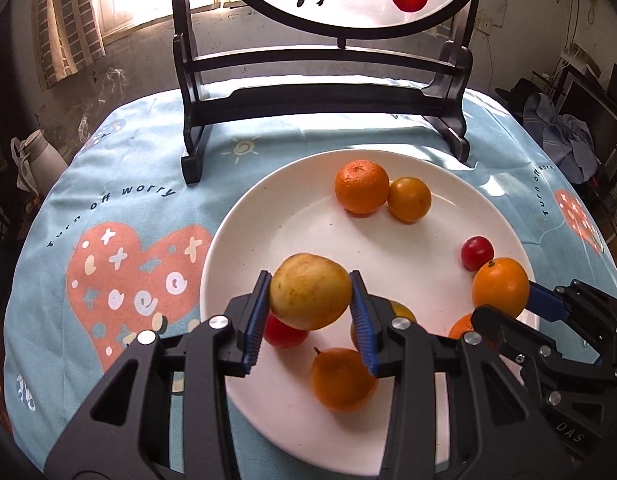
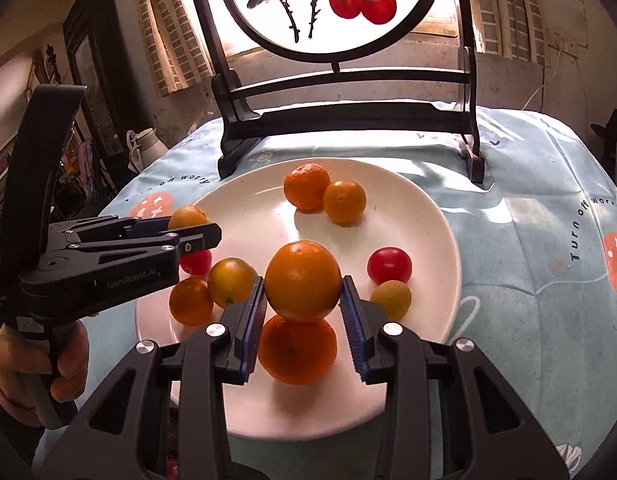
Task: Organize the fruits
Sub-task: 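Lower the orange and yellow fruit onto the white plate and open both tools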
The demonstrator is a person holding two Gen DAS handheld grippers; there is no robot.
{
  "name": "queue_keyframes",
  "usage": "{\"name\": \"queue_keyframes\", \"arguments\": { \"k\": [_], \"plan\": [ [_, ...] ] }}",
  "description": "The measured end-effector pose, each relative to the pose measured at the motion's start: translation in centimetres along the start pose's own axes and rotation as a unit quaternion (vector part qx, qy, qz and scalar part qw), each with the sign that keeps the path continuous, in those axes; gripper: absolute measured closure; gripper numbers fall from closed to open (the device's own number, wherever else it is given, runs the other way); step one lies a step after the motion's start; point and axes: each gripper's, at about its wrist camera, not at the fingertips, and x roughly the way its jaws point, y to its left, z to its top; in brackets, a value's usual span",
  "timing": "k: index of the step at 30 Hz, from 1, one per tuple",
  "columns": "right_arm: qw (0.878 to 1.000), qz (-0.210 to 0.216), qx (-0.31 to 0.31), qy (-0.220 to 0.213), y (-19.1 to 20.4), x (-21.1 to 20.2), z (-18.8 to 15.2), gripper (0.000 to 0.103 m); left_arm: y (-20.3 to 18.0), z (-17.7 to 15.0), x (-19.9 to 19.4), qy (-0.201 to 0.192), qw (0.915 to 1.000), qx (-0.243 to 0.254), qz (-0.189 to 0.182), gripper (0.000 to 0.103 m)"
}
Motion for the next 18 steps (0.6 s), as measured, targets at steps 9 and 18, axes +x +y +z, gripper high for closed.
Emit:
{"name": "queue_keyframes", "arguments": {
  "k": [9, 18],
  "plan": [
    [0.999, 0.022, 0.013, -0.029, 0.6, -6.0, -2.4, 0.053, -1.7, -2.9, -7.6, -0.072, 0.9938, 0.042, 0.074, 0.008],
    [0.998, 0.026, -0.014, -0.047, 2.3, -11.6, -8.4, 0.041, -3.0, -10.6, -14.2, -0.096, 0.9923, 0.030, 0.072, 0.002]
  ]
}}
